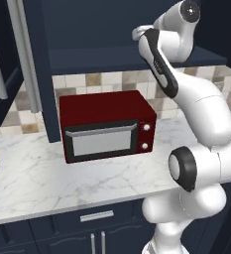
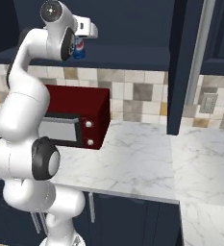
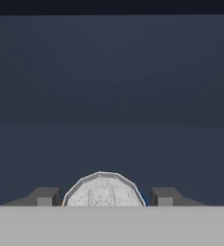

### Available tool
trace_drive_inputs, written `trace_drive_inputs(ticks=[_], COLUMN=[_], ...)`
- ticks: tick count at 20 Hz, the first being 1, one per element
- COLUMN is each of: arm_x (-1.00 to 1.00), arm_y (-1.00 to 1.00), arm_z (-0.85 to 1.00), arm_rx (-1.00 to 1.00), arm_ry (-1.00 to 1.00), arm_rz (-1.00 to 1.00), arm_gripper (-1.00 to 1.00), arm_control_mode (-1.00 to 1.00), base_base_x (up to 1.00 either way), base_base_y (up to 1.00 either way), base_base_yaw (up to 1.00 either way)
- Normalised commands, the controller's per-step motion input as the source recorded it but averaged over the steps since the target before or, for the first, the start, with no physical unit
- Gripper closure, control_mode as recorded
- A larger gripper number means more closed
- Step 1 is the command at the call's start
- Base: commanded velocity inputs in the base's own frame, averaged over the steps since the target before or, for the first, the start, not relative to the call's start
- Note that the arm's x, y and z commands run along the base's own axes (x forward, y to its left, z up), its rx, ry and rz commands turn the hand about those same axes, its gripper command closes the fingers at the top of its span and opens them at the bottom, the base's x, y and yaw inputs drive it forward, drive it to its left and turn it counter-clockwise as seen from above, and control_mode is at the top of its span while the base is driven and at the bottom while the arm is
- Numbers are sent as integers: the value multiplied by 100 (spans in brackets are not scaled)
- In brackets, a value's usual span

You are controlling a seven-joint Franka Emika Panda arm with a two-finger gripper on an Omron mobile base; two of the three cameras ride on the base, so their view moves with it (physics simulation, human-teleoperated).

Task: Sort all alcoholic drinks to one cabinet, and non-alcoholic drinks to the other.

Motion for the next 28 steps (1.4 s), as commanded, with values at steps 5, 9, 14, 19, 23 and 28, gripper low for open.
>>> trace_drive_inputs(ticks=[5, 9, 14, 19, 23, 28], arm_x=[82, 63, 56, 20, 2, 0], arm_y=[-13, -9, -4, -3, 0, 0], arm_z=[-23, -18, -7, -19, -3, 0], arm_rx=[0, 0, 0, 0, 0, 0], arm_ry=[0, 0, 0, 0, -1, -4], arm_rz=[0, 0, 0, 0, 0, 0], arm_gripper=[100, 100, 100, -100, -100, -100], arm_control_mode=[-100, -100, -100, -100, -100, -100], base_base_x=[0, 0, 0, 0, 0, 0], base_base_y=[0, 0, 0, 0, 0, 0], base_base_yaw=[0, 0, 0, 0, 0, 0])
